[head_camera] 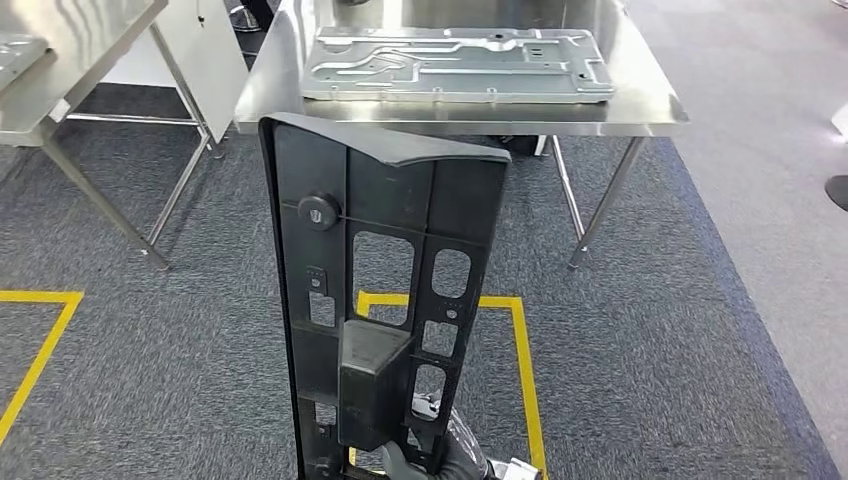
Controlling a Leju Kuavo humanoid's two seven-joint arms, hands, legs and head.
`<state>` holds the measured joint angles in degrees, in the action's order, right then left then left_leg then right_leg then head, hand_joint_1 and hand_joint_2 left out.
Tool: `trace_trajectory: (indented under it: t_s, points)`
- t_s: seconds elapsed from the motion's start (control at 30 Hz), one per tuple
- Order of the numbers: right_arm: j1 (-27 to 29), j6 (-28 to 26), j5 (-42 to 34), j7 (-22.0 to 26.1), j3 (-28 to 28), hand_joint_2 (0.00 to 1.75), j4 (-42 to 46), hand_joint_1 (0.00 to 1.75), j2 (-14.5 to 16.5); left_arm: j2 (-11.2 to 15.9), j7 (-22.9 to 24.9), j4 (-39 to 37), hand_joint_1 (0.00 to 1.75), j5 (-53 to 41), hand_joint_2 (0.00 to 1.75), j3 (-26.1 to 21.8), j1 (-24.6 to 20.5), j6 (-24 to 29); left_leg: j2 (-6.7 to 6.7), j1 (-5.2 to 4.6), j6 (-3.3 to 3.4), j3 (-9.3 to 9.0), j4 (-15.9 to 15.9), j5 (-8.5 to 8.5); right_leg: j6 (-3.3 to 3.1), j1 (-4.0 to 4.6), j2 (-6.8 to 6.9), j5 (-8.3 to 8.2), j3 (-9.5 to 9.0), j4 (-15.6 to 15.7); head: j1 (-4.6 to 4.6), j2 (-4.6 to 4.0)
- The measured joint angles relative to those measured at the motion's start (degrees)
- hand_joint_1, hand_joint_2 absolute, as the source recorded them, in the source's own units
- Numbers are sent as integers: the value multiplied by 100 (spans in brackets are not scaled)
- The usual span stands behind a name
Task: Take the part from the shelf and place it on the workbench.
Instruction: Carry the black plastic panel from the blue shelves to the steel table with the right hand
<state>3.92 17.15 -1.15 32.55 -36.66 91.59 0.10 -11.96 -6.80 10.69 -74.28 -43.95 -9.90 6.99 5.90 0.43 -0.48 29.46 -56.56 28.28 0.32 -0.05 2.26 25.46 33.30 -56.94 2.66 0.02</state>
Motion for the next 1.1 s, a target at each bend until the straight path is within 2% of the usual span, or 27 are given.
trace_trajectory:
  t_s: [0.03,0.07,0.13,0.17,0.2,0.23,0.27,0.33,0.37,0.4,0.43,0.5,0.57,0.63,0.67,0.7,0.73,0.77,0.83,0.9,0.97,1.03,1.07,1.1]
  points:
    - [0,5,-1,0,0,175,1,175,1,0,-2,0,0,-1,175,1,-15,1,-60,10,-37,-1,-51,53,-33,-18,-66,-12,-13,24,0,-1]
    - [-5,9,-1,0,-1,175,1,175,4,0,-3,0,0,-1,175,1,-26,1,-174,21,-65,54,-209,162,-65,-39,-127,-27,-27,48,0,-1]
    - [-12,18,-2,0,-2,175,-1,175,10,0,-4,0,0,-1,175,2,-25,1,-451,36,-106,360,-892,531,-104,-61,-244,-38,-38,68,1,0]
    - [-12,22,-3,0,-3,175,-3,175,13,0,-4,0,0,-1,175,2,-15,1,-510,37,-118,572,-1315,704,-111,-60,-314,-37,-34,65,1,0]
    - [-8,25,-3,0,-4,175,-5,175,14,0,-4,0,0,-1,175,1,-4,1,-531,37,-127,739,-1628,792,-114,-59,-389,-35,-34,60,1,1]
    - [-5,26,-2,1,-4,175,-7,175,14,0,-4,0,0,-1,175,1,3,1,-539,38,-131,819,-1739,756,-113,-59,-469,-32,-37,52,1,1]
    - [-3,20,1,4,-4,175,-9,175,14,2,-5,0,0,-1,175,0,6,1,-548,42,-127,783,-1601,596,-106,-61,-554,-26,-43,41,1,1]
    - [-2,-20,21,25,-4,175,-9,175,15,12,-8,0,0,-1,175,0,3,3,-663,61,-105,472,-830,142,-75,-68,-696,-4,-52,6,1,0]
    - [-1,-47,33,39,-4,175,-9,175,16,17,-13,0,0,0,175,1,1,4,-744,70,-86,328,-463,-7,-51,-61,-756,11,-43,-25,1,0]
    - [1,-77,46,54,-4,175,-8,175,16,21,-18,0,0,1,175,1,-3,5,-815,72,-63,242,-235,-77,-21,-57,-797,20,-27,-45,1,-1]
    - [7,-102,57,66,-4,175,-7,175,16,23,-24,0,0,1,175,2,-8,4,-856,67,-33,214,-146,-78,13,-54,-829,22,-9,-56,1,-1]
    - [21,-149,86,87,-2,175,-4,175,15,20,-33,0,0,1,175,1,-18,1,-834,57,41,216,-134,-91,89,-59,-853,18,14,-54,1,0]
    - [24,-178,119,102,0,175,-1,175,14,10,-39,0,0,1,175,1,-20,-1,-783,67,130,204,-104,-127,141,-54,-649,136,90,-224,0,0]
    - [18,-207,146,107,1,175,1,175,14,7,-37,0,0,3,175,1,-7,0,-715,62,186,203,-88,-140,174,-52,-371,463,375,-828,0,-1]
    - [18,-219,155,107,1,175,0,175,12,9,-27,0,0,8,175,0,6,3,-678,51,197,207,-89,-136,189,-59,-310,644,581,-1240,1,-1]
    - [20,-229,160,107,1,175,-1,175,9,13,-15,0,0,16,175,-1,19,5,-641,41,201,209,-91,-133,200,-68,-284,756,752,-1575,1,-1]
    - [22,-234,164,108,1,175,-2,175,5,17,-2,0,0,27,175,-1,29,8,-608,31,203,210,-92,-123,203,-72,-272,765,839,-1735,1,-1]
    - [23,-238,167,110,0,175,-3,175,2,19,7,0,0,38,175,-1,32,9,-585,25,201,206,-93,-113,197,-73,-264,659,804,-1656,1,-1]
    - [23,-246,178,119,-1,175,-2,175,-3,20,11,0,0,51,175,-1,31,9,-559,14,188,178,-93,-83,143,-61,-237,271,411,-895,1,-1]
    - [21,-257,190,131,-2,175,0,175,-7,18,10,0,0,51,175,-1,28,10,-543,-3,145,153,-93,-49,70,-18,-193,81,57,-213,1,-1]
    - [24,-277,198,139,-2,175,3,175,-13,17,9,0,0,51,175,-1,22,14,-532,-4,82,134,-83,-15,16,26,-186,108,-17,-57,1,-1]
    - [33,-311,205,143,-2,175,16,175,-18,18,9,1,0,50,175,-1,12,15,-525,-1,14,86,-81,23,-33,9,-219,105,-72,-5,1,-1]
    - [36,-324,208,146,-3,175,25,175,-18,19,10,2,0,50,175,-1,7,14,-527,-1,-16,96,-159,71,-61,-9,-228,105,-124,35,1,-1]
    - [38,-332,211,151,-5,175,35,175,-18,19,10,2,0,49,175,-1,1,12,-532,1,-41,181,-364,169,-88,-30,-234,106,-181,74,2,-1]
